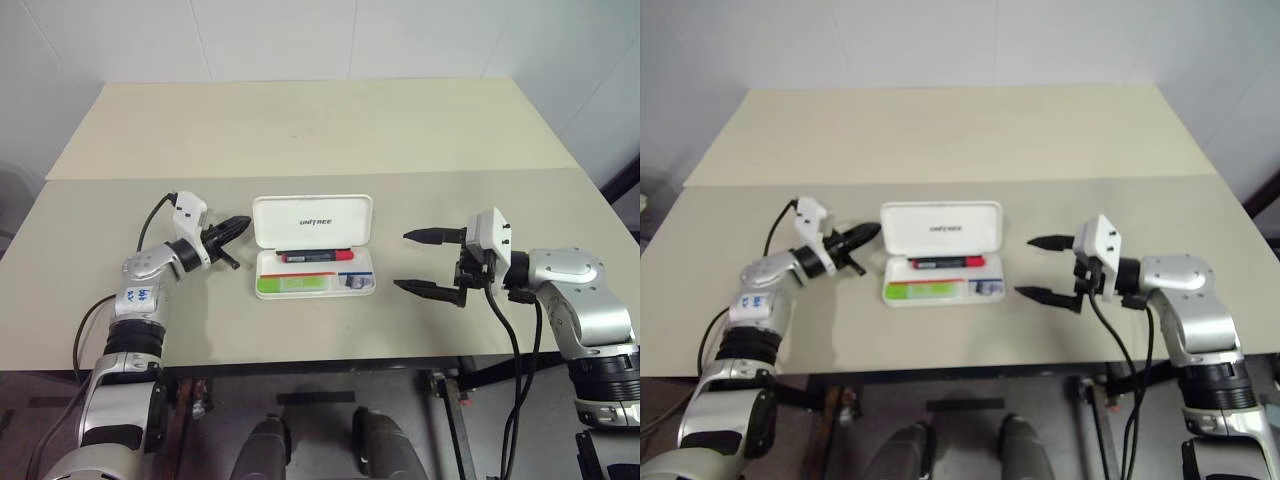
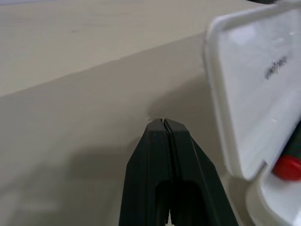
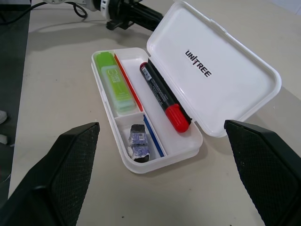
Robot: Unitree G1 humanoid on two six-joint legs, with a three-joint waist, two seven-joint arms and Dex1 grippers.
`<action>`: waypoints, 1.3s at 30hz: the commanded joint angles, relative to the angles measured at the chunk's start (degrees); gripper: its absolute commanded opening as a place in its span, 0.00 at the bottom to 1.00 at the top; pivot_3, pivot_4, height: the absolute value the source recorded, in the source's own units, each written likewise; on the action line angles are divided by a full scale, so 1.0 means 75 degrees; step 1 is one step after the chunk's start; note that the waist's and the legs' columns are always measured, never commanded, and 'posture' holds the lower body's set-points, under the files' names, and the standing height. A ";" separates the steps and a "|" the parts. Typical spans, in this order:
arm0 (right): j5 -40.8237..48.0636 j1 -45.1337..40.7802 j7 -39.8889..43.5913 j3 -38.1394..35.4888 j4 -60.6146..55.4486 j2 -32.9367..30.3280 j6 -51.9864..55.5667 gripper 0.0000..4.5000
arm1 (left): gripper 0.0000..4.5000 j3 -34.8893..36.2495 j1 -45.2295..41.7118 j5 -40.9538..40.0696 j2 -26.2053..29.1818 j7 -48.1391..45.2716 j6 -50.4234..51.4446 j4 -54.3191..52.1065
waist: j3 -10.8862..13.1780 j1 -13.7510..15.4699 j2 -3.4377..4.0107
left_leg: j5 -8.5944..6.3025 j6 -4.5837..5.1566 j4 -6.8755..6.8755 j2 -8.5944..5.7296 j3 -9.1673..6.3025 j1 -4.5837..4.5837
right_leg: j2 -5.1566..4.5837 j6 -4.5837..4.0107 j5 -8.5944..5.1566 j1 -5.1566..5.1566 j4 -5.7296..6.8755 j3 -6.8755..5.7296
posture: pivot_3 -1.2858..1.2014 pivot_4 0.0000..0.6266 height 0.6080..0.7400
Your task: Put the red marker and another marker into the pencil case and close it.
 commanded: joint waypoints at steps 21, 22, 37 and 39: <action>0.0288 0.0200 -0.0489 -0.0130 -0.0485 0.0077 0.0024 1.00 | 0.00 -0.0319 -0.0479 0.0060 0.0048 -0.2780 -0.2211 0.0273 | 0.0000 0.0014 0.0000 | -0.0001 0.0002 0.0004 -0.0001 0.0000 -0.0004 | -0.0002 0.0000 0.0000 0.0001 -0.0003 -0.0001 | 0.52 0.24 1.00; 0.0297 0.0207 -0.0503 -0.0128 -0.0503 0.0086 0.0032 1.00 | 0.00 -0.0505 -0.0498 0.0251 0.0191 -0.3010 -0.2434 0.0314 | 0.0000 0.0014 0.0000 | -0.0001 0.0002 0.0004 -0.0001 0.0000 -0.0004 | -0.0002 0.0000 0.0000 0.0001 -0.0003 -0.0001 | 0.52 0.24 1.00; 0.0351 0.0436 -0.0940 -0.0138 -0.0946 0.0244 0.0213 1.00 | 0.00 -0.2028 -0.0654 0.0746 0.0188 -0.4334 -0.2139 -0.0913 | 0.0000 0.0013 0.0000 | -0.0002 0.0006 0.0008 -0.0001 -0.0002 -0.0006 | 0.0000 0.0000 -0.0001 0.0002 -0.0001 0.0001 | 0.52 0.24 1.00; 0.0340 0.0519 -0.1030 -0.0163 -0.1016 0.0286 0.0217 1.00 | 0.00 -0.2216 -0.0726 0.0918 0.0155 -0.4206 -0.1944 -0.0957 | 0.0000 0.0010 0.0000 | -0.0002 0.0007 0.0008 -0.0001 -0.0001 -0.0005 | 0.0002 0.0000 -0.0001 0.0002 0.0000 0.0001 | 0.52 0.24 1.00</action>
